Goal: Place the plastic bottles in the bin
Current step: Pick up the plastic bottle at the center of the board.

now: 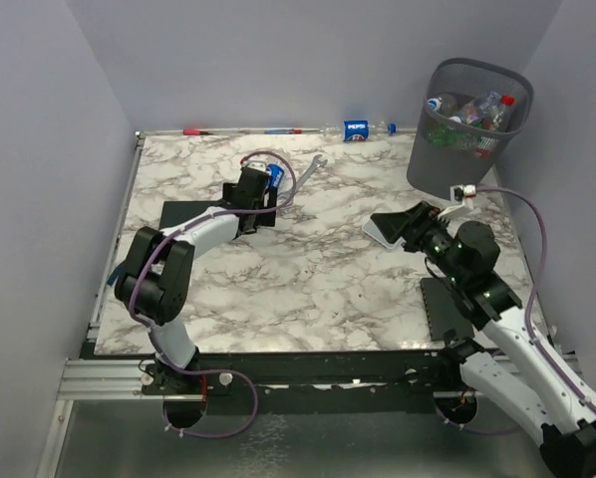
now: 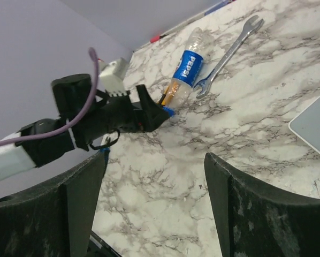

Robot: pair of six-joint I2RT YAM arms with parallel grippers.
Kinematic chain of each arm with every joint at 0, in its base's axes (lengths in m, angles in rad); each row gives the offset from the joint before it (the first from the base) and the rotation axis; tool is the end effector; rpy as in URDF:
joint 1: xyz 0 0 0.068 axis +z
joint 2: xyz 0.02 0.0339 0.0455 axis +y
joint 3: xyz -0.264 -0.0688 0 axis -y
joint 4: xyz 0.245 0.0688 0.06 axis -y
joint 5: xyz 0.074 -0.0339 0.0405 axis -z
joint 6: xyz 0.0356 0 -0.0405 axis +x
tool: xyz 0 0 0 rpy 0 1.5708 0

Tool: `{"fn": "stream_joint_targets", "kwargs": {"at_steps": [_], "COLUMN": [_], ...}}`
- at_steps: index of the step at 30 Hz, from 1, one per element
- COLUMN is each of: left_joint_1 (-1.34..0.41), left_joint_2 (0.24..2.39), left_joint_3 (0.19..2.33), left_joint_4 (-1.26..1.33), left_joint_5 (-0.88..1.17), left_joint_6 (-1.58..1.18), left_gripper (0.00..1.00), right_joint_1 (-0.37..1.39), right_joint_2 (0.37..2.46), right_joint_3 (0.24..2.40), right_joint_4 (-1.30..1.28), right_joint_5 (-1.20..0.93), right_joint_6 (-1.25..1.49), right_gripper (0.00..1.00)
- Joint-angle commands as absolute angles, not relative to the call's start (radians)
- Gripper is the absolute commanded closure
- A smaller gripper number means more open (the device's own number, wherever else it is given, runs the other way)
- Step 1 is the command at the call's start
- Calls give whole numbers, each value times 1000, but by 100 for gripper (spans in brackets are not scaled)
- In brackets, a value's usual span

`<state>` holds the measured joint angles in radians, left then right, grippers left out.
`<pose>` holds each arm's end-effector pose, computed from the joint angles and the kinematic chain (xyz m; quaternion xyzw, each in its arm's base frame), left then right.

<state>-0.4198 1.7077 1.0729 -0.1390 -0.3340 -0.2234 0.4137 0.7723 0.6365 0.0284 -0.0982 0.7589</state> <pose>0.3389 -0.1385 0.2028 0.0249 0.9108 0.0244 0.4114 0.1731 0.0798 0.3123 0.0953 0.7377 0.3996 0.5357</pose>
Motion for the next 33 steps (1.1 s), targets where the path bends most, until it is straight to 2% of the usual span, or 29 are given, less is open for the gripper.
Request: {"fn": "stream_joint_targets", "kwargs": {"at_steps": [1,9,16,24,33], "left_joint_1": [-430,-430,-427,-425,-426], "left_joint_2": [1802,1931,1992,2023,1962], "left_joint_3": [1178,1303,1341,1346,1293], "left_joint_4": [-190,-257,-285,-284,-257], "left_joint_5": [-243,-258,-268,-228,-249], "left_joint_6": [-118,-19,-15,-35,-46], "left_gripper": [12,18,23,43,76], "right_joint_1": [422,422,422,421,421], "right_joint_2": [629,500,488,486,472], "right_joint_3": [603,593,621,638,637], "right_joint_4": [-79,-206,-242,-263,-266], "right_joint_5": [-131,-122,-116,-105,-101], "right_joint_6": [760,761,751,738,751], "right_gripper": [22,22,22,22,21]}}
